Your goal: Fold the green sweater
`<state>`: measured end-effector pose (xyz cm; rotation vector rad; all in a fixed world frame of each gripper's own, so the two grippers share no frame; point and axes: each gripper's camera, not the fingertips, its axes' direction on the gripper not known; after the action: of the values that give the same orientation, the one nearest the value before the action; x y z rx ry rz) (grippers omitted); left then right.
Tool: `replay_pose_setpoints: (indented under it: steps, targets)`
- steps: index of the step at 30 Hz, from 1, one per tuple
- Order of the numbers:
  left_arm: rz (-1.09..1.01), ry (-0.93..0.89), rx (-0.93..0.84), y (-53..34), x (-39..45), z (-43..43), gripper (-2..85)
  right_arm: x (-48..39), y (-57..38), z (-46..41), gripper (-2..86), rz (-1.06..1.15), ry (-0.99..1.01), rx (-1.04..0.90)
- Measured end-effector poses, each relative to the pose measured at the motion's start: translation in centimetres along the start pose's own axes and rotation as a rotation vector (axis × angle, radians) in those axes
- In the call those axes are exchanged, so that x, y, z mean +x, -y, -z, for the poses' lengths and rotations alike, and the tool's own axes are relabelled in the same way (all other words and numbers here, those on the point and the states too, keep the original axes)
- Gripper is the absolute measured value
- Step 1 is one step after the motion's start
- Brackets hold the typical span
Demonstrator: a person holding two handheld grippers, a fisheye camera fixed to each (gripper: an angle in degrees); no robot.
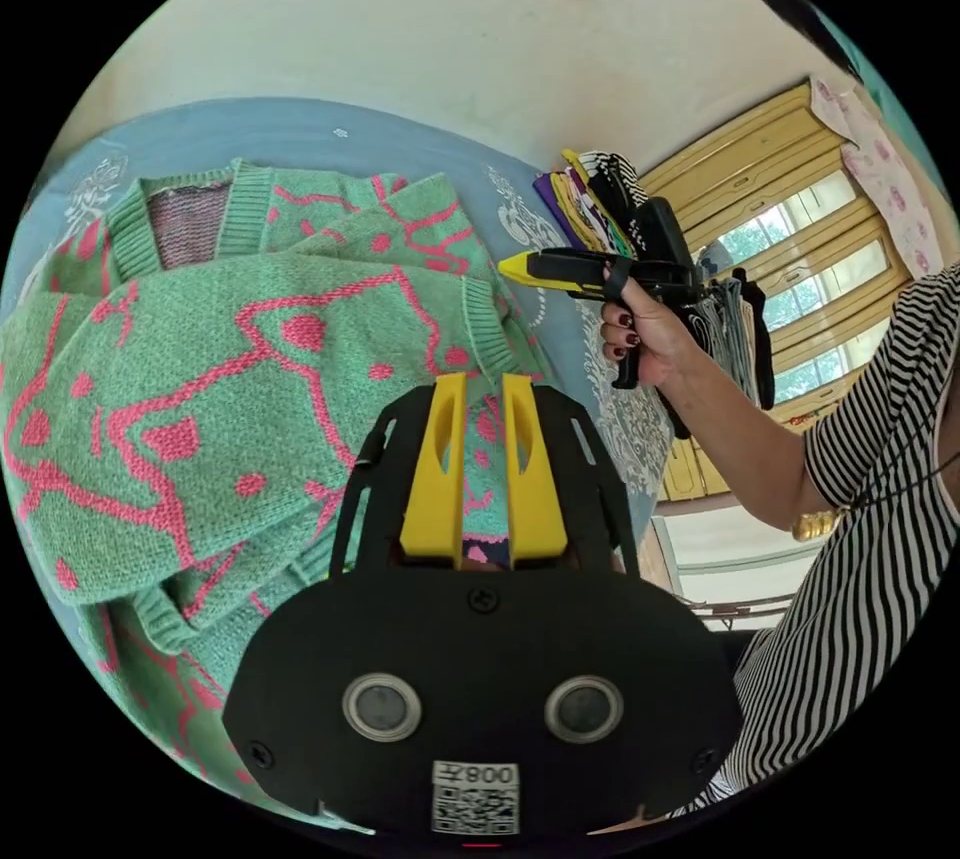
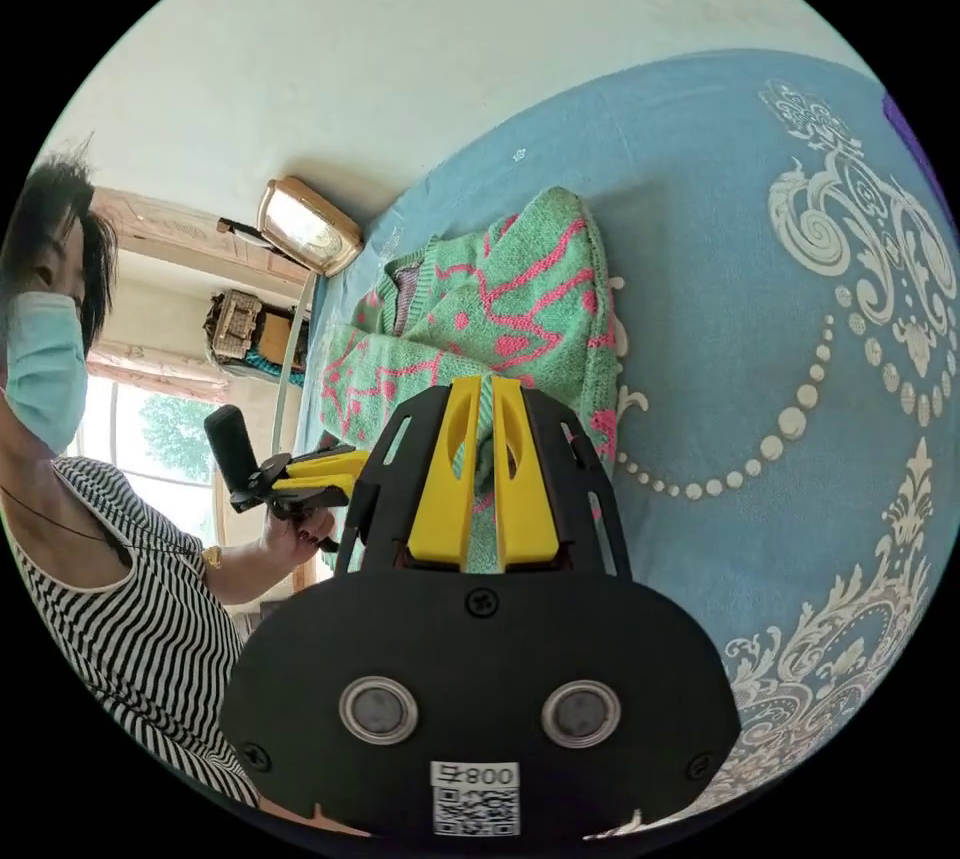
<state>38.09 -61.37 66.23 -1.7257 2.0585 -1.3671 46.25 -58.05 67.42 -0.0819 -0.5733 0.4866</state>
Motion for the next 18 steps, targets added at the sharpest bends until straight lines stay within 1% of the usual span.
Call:
replay_pose_setpoints:
  steps: [1, 2, 3, 4, 5, 7, 9, 11, 12, 13, 15, 16, 18]
  targets:
    - [0.037, 0.038, 0.007, 0.0, -1.1, 0.8, 4.2, -0.6, 0.2, -0.7, 1.2, 0.023, 0.003, -0.021]
    - [0.086, 0.075, -0.015, 0.1, -2.5, 1.1, 2.9, -1.4, 0.5, -2.4, 0.8, 0.064, -0.009, -0.087]
    - [0.100, 0.092, -0.031, 0.1, -3.1, 1.1, 2.3, -1.9, 0.7, -4.4, 0.6, 0.089, -0.068, -0.164]
    - [0.109, 0.102, -0.064, 0.0, -4.3, 1.1, 1.5, -1.9, 0.7, -5.3, 0.5, 0.099, -0.112, -0.194]
    - [0.146, 0.056, -0.057, -0.1, -5.2, 1.7, 1.2, -2.0, 0.8, -5.8, 0.3, 0.101, -0.109, -0.184]
    - [0.159, 0.021, -0.021, -0.3, -6.0, 3.8, 1.0, -2.0, 1.2, -5.5, 0.3, 0.060, -0.091, -0.179]
    - [0.173, 0.074, 0.010, -1.0, -6.6, 6.5, 1.1, -3.7, 1.2, -4.6, 0.4, 0.086, -0.165, -0.124]
    - [0.239, 0.127, 0.069, -2.8, -8.5, 10.8, 2.1, -5.6, 1.6, -4.5, 0.7, 0.140, -0.182, -0.109]
    - [0.273, 0.141, 0.086, -3.4, -9.2, 12.0, 2.5, -7.1, 2.0, -5.0, 1.0, 0.179, -0.159, -0.093]
    - [0.350, 0.150, 0.124, -4.7, -10.6, 14.3, 3.5, -7.9, 2.3, -5.4, 1.3, 0.202, -0.139, -0.087]
    - [0.463, 0.129, 0.181, -6.9, -12.7, 17.3, 5.2, -11.0, 4.1, -8.7, 3.1, 0.317, -0.026, -0.130]
    - [0.537, 0.099, 0.205, -8.3, -14.1, 18.8, 6.4, -11.8, 4.6, -9.7, 3.7, 0.342, 0.000, -0.148]
    - [0.645, 0.018, 0.256, -10.4, -16.2, 20.5, 7.3, -14.6, 7.5, -13.9, 5.9, 0.414, 0.114, -0.214]
